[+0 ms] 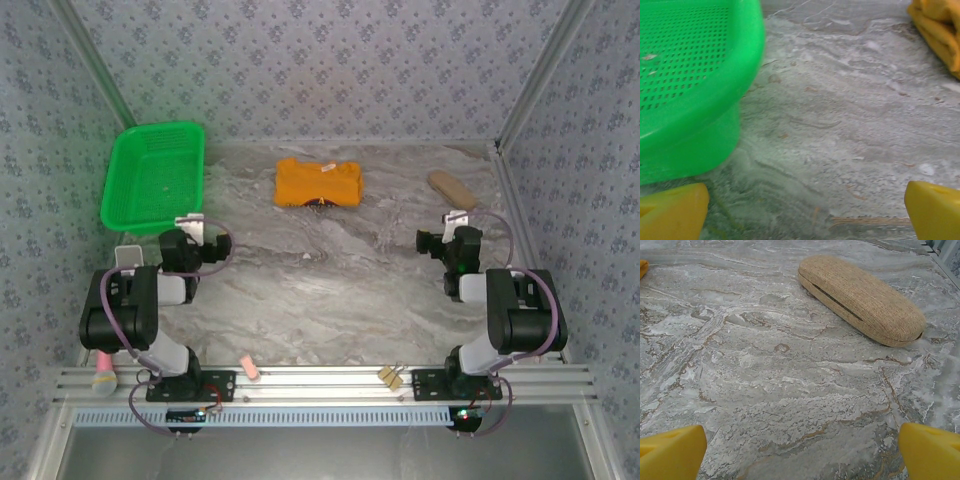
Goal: Fold the inside-out t-shirt
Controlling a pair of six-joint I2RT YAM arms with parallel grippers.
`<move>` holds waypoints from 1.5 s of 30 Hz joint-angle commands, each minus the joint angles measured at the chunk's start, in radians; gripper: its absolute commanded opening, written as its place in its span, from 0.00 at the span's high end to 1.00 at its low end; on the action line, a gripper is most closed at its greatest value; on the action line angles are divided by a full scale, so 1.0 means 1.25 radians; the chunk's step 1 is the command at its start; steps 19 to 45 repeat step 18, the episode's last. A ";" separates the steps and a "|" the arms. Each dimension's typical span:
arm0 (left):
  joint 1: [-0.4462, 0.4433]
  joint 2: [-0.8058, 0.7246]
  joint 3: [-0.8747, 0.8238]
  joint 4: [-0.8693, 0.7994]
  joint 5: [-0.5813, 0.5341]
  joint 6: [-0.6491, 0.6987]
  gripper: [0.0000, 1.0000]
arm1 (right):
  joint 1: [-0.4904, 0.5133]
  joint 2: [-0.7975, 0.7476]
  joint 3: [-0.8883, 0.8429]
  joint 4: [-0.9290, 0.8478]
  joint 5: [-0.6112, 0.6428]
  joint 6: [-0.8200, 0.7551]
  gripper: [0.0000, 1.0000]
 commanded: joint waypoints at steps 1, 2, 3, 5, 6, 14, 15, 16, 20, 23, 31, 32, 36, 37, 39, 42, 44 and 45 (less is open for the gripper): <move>0.005 -0.006 0.006 0.046 0.049 -0.006 0.00 | -0.004 0.000 0.014 0.016 -0.004 0.009 0.00; 0.006 -0.010 0.010 0.032 0.048 -0.005 0.00 | -0.003 -0.001 0.013 0.016 -0.004 0.008 0.00; 0.005 -0.009 0.013 0.027 0.044 -0.008 0.00 | -0.004 -0.001 0.014 0.016 -0.004 0.008 0.00; 0.004 -0.009 0.019 0.016 0.016 -0.017 0.00 | -0.004 0.000 0.013 0.016 -0.004 0.008 0.00; 0.004 -0.007 0.018 0.020 0.007 -0.022 0.00 | -0.004 0.001 0.015 0.014 -0.006 0.009 0.00; 0.004 -0.007 0.021 0.015 0.002 -0.025 0.00 | 0.004 -0.001 0.012 0.018 0.015 0.008 0.00; 0.004 -0.006 0.021 0.015 0.002 -0.025 0.00 | 0.004 -0.001 0.012 0.018 0.012 0.008 0.00; 0.004 -0.007 0.021 0.015 0.002 -0.025 0.00 | -0.001 -0.001 0.011 0.018 0.005 0.010 0.00; 0.004 -0.007 0.021 0.015 0.001 -0.025 0.00 | -0.002 -0.001 0.012 0.018 0.005 0.010 0.00; 0.004 -0.007 0.021 0.015 0.001 -0.025 0.00 | -0.002 -0.001 0.012 0.018 0.005 0.010 0.00; 0.004 -0.007 0.021 0.015 0.001 -0.025 0.00 | -0.002 -0.001 0.012 0.018 0.005 0.010 0.00; 0.004 -0.007 0.021 0.015 0.001 -0.025 0.00 | -0.002 -0.001 0.012 0.018 0.005 0.010 0.00; 0.004 -0.007 0.021 0.015 0.001 -0.025 0.00 | -0.002 -0.001 0.012 0.018 0.005 0.010 0.00; 0.004 -0.007 0.021 0.015 0.001 -0.025 0.00 | -0.002 -0.001 0.012 0.018 0.005 0.010 0.00; 0.004 -0.007 0.021 0.015 0.001 -0.025 0.00 | -0.002 -0.001 0.012 0.018 0.005 0.010 0.00; 0.004 -0.007 0.021 0.015 0.001 -0.025 0.00 | -0.002 -0.001 0.012 0.018 0.005 0.010 0.00; 0.004 -0.007 0.021 0.015 0.001 -0.025 0.00 | -0.002 -0.001 0.012 0.018 0.005 0.010 0.00; 0.004 -0.007 0.021 0.015 0.001 -0.025 0.00 | -0.002 -0.001 0.012 0.018 0.005 0.010 0.00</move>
